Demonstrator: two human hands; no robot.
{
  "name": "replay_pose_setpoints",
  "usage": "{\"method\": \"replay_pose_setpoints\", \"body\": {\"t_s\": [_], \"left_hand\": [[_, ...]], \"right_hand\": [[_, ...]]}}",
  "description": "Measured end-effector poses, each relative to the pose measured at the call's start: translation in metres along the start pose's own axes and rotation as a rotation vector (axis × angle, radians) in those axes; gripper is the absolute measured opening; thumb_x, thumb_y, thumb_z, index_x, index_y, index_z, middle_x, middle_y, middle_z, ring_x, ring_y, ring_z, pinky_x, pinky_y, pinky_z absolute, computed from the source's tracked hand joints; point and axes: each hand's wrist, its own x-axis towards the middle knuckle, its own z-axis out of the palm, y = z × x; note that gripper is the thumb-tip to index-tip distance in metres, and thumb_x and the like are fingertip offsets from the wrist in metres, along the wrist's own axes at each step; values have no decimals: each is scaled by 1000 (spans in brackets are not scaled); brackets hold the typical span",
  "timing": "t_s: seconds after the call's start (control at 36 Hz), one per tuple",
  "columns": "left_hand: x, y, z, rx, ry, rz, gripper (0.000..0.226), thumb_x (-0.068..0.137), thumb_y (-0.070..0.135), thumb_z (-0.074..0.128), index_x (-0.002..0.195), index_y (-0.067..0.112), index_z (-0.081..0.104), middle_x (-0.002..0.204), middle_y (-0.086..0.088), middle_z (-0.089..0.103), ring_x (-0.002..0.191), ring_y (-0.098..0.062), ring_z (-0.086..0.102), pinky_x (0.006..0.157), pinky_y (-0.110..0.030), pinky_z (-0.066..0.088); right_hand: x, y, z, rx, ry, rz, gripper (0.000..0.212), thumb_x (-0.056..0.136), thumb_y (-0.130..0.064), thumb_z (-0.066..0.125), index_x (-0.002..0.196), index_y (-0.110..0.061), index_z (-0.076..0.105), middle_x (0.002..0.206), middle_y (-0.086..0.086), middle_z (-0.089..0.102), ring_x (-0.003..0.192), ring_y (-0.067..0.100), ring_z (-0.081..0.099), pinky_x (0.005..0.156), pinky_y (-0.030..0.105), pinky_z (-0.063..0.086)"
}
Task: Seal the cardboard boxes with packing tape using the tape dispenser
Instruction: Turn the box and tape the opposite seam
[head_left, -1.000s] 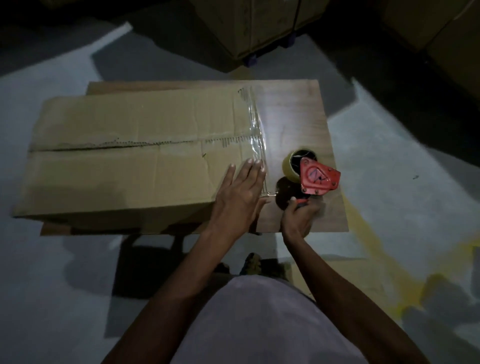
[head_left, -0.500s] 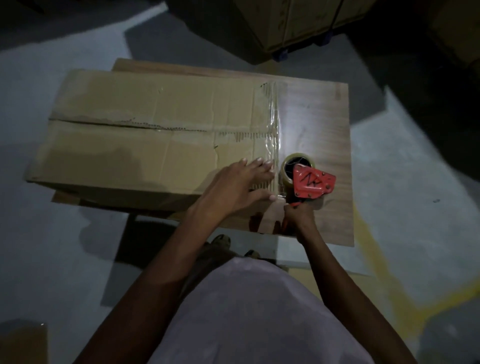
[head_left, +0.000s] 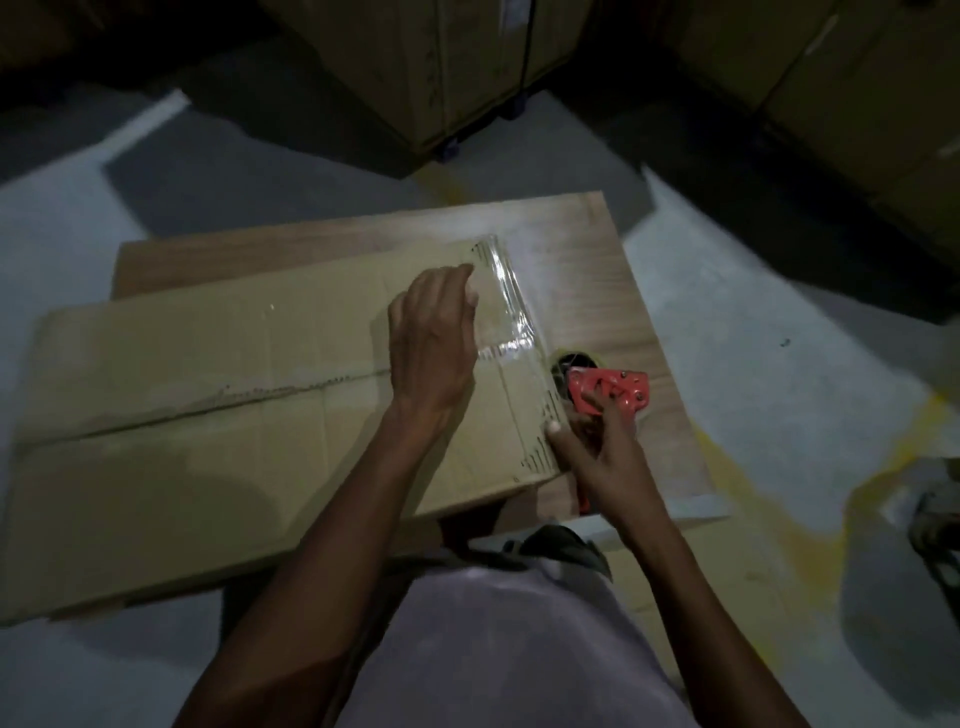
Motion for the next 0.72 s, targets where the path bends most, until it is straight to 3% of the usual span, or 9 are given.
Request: {"method": "replay_pose_setpoints", "body": {"t_s": [0.08,0.14,0.19,0.28,0.33,0.44,0.61,0.72], "left_hand": [[8,-16,9,128,-199,-77,49,106,32,41,153,15,40,161,-10,35,151,-30,24,118,-47,21],[6,-18,13,185,-294,-74,56,108,40,31,159,18,27,169,-8,18,156,-26,8,122,-48,11],[5,-18,17,209,-355,-45,57,109,41,23,161,20,20,171,-5,8,157,-22,0,124,-50,4],[6,-21,19,227,-373,-33,57,109,41,17,162,21,16,171,-5,2,157,-22,-5,125,-50,1],[5,-23,21,263,-378,-23,58,108,40,14,163,21,11,171,-4,-1,157,-22,-7,125,-50,-1],[5,-27,27,294,-378,-27,58,108,39,11,163,20,6,171,-3,-6,157,-22,-10,124,-46,-8],[5,-27,32,311,-368,-44,59,107,39,11,163,21,6,171,-3,-6,157,-21,-11,123,-46,-11],[8,-26,30,319,-370,-49,59,107,39,11,163,22,9,171,-2,-4,157,-21,-9,125,-48,-5]], "right_hand": [[7,-4,3,-113,94,-33,71,89,-50,79,147,-36,41,124,-13,67,109,2,66,88,21,54],[18,-10,5,-217,162,-57,79,79,-66,74,144,-46,34,118,-30,62,103,-5,63,86,28,51],[35,-19,11,-263,215,-58,85,74,-69,71,145,-48,30,115,-39,57,100,-8,61,85,32,51],[72,-35,19,-318,206,-66,93,72,-69,69,149,-43,23,121,-22,63,89,-2,66,78,28,54],[99,-48,25,-365,159,-102,92,76,-72,68,149,-45,18,128,-18,58,86,5,68,77,38,58],[149,-73,32,-423,110,-130,96,79,-71,72,149,-39,15,127,-15,49,108,23,66,95,56,55],[198,-100,44,-402,180,-134,98,79,-69,75,144,-20,21,124,-6,52,109,26,62,96,54,53],[217,-117,55,-376,189,-111,87,85,-61,73,139,-16,23,125,0,58,113,31,63,99,52,51]]}}
